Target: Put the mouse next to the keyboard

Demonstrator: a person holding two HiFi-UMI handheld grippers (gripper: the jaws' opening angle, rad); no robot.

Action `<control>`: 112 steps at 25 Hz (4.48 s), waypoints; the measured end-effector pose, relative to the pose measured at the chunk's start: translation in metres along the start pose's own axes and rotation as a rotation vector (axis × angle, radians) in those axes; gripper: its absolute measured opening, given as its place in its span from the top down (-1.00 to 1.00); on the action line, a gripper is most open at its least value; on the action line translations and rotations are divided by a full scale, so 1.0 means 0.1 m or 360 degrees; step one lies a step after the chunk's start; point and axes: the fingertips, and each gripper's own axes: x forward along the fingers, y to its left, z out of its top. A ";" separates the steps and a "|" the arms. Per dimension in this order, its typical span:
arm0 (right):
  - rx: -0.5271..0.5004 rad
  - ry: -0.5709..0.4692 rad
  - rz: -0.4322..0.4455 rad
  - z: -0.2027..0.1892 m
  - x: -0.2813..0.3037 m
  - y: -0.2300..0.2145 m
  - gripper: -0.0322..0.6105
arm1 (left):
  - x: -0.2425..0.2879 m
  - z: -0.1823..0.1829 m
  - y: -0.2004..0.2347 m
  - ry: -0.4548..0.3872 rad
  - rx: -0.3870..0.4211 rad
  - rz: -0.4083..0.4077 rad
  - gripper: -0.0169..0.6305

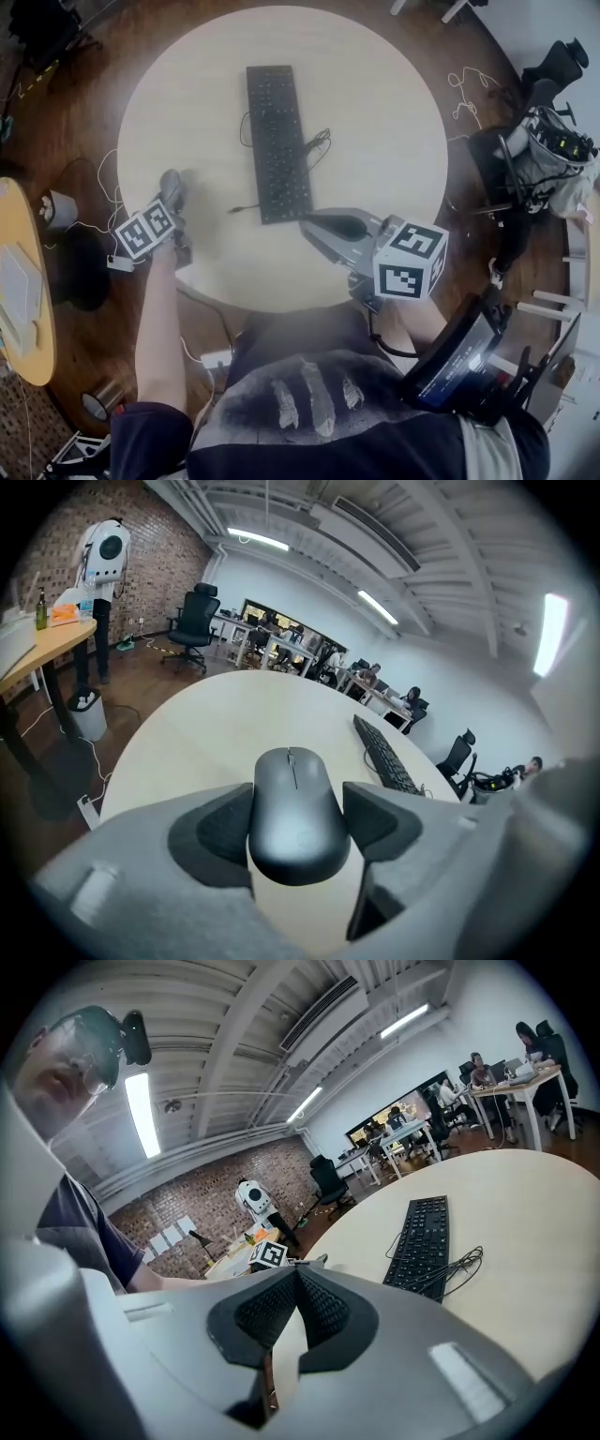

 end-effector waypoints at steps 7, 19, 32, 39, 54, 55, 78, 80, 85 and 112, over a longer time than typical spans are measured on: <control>0.0003 0.0014 0.0015 -0.03 -0.05 0.08 0.89 | -0.38 0.10 -0.32 -0.0164 -0.0020 -0.0113 0.00; 0.0099 -0.0049 -0.0109 -0.10 0.09 0.13 0.89 | -0.89 0.27 -1.17 -0.0342 0.0408 -0.0317 0.00; 0.0120 -0.0074 -0.0072 0.03 0.22 0.06 0.75 | -1.04 0.01 -2.03 -0.0343 0.0841 -0.0481 0.00; 0.0343 -0.0077 0.0093 0.03 0.18 -0.14 0.49 | -1.10 -0.11 -2.56 -0.0378 0.0999 -0.0423 0.00; 0.0765 -0.0015 0.0492 0.01 -0.32 -0.71 0.26 | -0.80 -0.66 -3.76 -0.0359 0.1084 -0.0389 0.00; 0.0790 -0.0024 0.0552 0.04 -0.39 -0.75 0.26 | -0.75 -0.71 -3.89 -0.0355 0.1067 -0.0399 0.00; 0.0786 0.0010 0.0355 -0.20 -0.66 -1.38 0.47 | -0.79 -1.08 -3.91 -0.0105 0.1177 -0.0366 -0.09; 0.0776 0.0026 0.0280 -0.25 -0.65 -1.50 0.47 | -0.90 -1.06 -3.77 -0.0109 0.1126 -0.0368 -0.09; 0.0775 0.0096 0.0115 -0.38 -0.49 -1.86 0.47 | -0.94 -0.87 -3.27 -0.0167 0.0941 -0.0296 -0.08; 0.0681 0.0550 -0.0385 -0.81 0.06 -2.96 0.47 | -0.33 -0.70 -2.73 -0.0095 0.0758 -0.0427 0.95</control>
